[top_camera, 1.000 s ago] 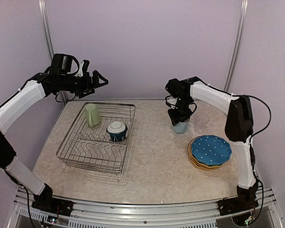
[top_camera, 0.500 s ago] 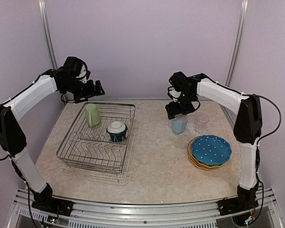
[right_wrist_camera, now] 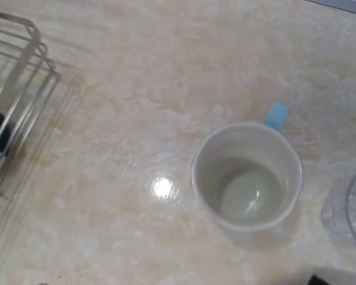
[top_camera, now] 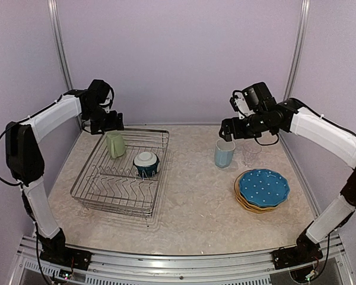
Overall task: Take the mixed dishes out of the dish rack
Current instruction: Grab the cup from the dish rack.
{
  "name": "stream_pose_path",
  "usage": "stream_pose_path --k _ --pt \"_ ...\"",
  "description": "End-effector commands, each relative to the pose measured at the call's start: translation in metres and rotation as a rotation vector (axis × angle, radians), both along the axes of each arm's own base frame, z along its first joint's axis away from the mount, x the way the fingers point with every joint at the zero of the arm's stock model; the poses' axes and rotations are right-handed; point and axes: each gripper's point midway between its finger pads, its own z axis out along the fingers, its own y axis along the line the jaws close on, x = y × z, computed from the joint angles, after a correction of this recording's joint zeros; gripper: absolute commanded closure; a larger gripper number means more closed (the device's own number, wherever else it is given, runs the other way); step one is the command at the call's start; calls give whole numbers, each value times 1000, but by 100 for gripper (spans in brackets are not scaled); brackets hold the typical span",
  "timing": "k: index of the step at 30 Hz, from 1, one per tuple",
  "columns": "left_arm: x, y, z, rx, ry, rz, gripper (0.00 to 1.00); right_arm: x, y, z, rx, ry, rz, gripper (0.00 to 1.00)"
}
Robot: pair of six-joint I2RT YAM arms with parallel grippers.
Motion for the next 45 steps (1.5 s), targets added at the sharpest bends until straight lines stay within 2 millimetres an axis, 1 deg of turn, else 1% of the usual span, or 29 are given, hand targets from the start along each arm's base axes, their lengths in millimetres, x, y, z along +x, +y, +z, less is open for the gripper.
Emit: stream_pose_path --k 1,6,13,17,21,32,34,39,45 --pt "5 14 -18 36 57 17 14 -11 0 21 112 -75 -18 7" --pt "8 14 -43 53 111 19 17 -18 -6 27 128 -96 -26 6" --pt "10 15 -71 74 177 29 33 -22 -8 26 138 -104 -25 5" --pt "12 15 -81 73 197 31 39 -23 -9 20 138 -97 -28 5" --pt "13 17 -88 76 211 33 43 -23 -7 17 146 -95 -25 5" --pt "19 18 -108 85 229 33 60 -20 1 12 174 -90 -10 5" --pt "20 18 -111 84 234 32 64 -20 1 12 178 -90 -9 5" --pt "21 19 -115 89 239 33 70 -22 2 9 184 -81 -6 5" --pt "20 17 -118 87 246 27 78 -24 0 11 191 -85 -11 5"
